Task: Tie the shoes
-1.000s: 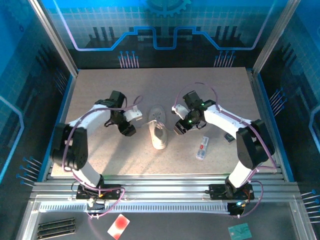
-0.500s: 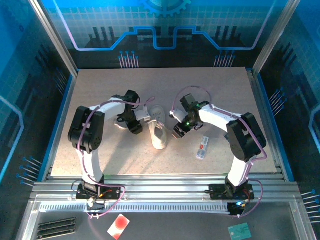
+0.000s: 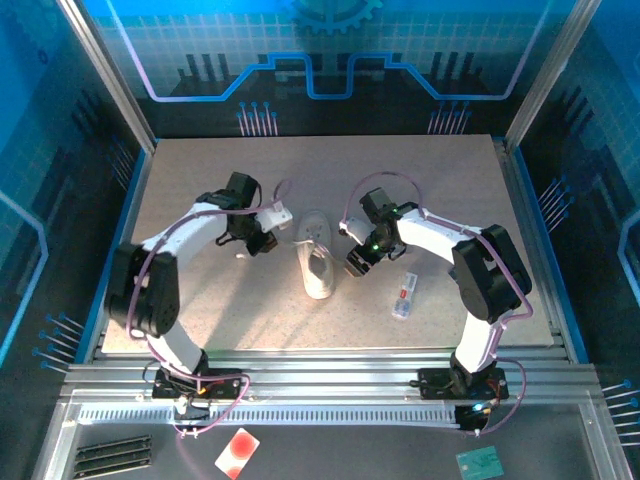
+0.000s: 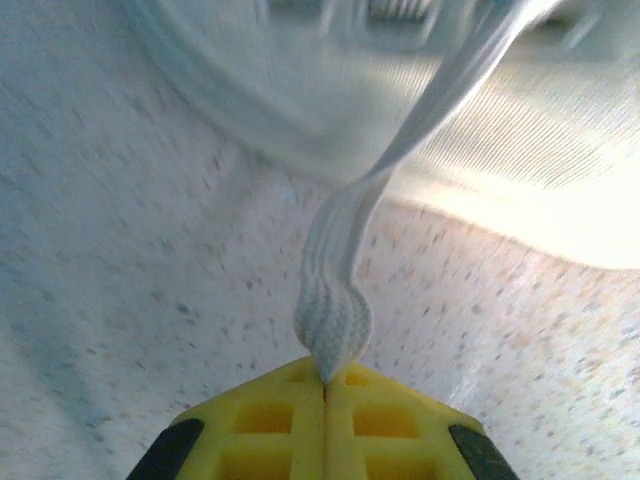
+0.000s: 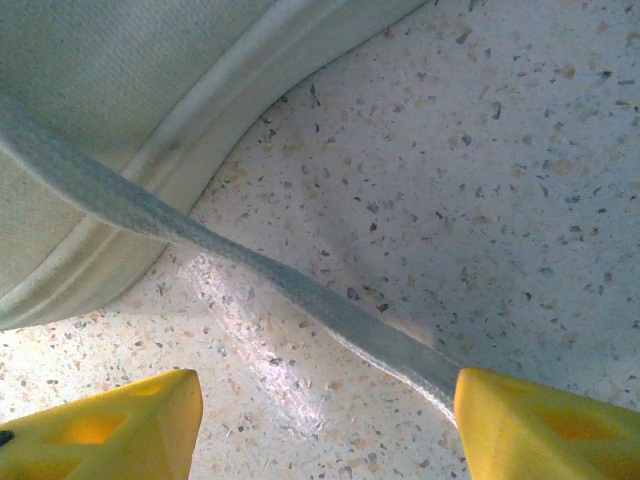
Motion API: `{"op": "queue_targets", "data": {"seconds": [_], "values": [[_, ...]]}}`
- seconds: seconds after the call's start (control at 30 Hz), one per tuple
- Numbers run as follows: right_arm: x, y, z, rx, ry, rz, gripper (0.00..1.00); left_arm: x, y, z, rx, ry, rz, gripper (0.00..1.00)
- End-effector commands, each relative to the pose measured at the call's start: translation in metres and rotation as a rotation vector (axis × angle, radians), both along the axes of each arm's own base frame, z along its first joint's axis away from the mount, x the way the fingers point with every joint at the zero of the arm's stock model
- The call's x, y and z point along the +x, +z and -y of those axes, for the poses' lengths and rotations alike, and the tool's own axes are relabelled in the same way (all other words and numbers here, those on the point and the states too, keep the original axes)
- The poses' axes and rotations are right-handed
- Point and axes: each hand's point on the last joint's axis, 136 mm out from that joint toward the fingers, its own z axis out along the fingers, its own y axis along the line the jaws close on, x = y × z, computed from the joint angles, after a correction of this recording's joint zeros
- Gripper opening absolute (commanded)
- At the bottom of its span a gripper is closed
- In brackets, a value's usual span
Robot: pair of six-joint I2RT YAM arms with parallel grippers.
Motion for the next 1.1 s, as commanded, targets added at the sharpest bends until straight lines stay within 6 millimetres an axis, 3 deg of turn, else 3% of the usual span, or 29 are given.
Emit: {"op": "queue_targets", "data": {"seconds": [0.0,0.23,0.43,0.57,0.63,0.73,0.83,0.97,1.07], "values": [[-0.003,0.006,-0.001,0.039,-0.015,0.010,0.67,-0.007,0.037,0.024,-0.193,0.002,0.027,0.00],[-0.002,0.002,0.001,0.034,-0.054,-0.013,0.65,-0.013,0.078,0.061,-0.420,-0.011,0.109,0.00],[0.004,-0.015,0.015,-0.113,-0.121,-0.045,0.65,-0.010,0.093,0.082,-0.554,-0.024,0.131,0.00],[0.005,-0.027,0.025,-0.209,-0.155,-0.070,0.60,-0.008,0.098,0.086,-0.585,-0.039,0.142,0.00],[0.004,-0.032,0.030,-0.254,-0.172,-0.090,0.50,-0.009,0.101,0.087,-0.594,-0.054,0.158,0.00],[0.003,-0.036,0.035,-0.296,-0.194,-0.097,0.23,-0.010,0.103,0.089,-0.618,-0.073,0.178,0.00],[0.005,-0.033,0.038,-0.310,-0.212,-0.080,0.05,-0.011,0.100,0.092,-0.640,-0.082,0.180,0.00],[0.019,-0.008,0.035,-0.253,-0.244,-0.022,0.00,-0.015,0.093,0.092,-0.652,-0.082,0.173,0.00],[0.040,0.024,0.028,-0.155,-0.298,0.037,0.00,-0.022,0.089,0.092,-0.651,-0.086,0.164,0.00]]}}
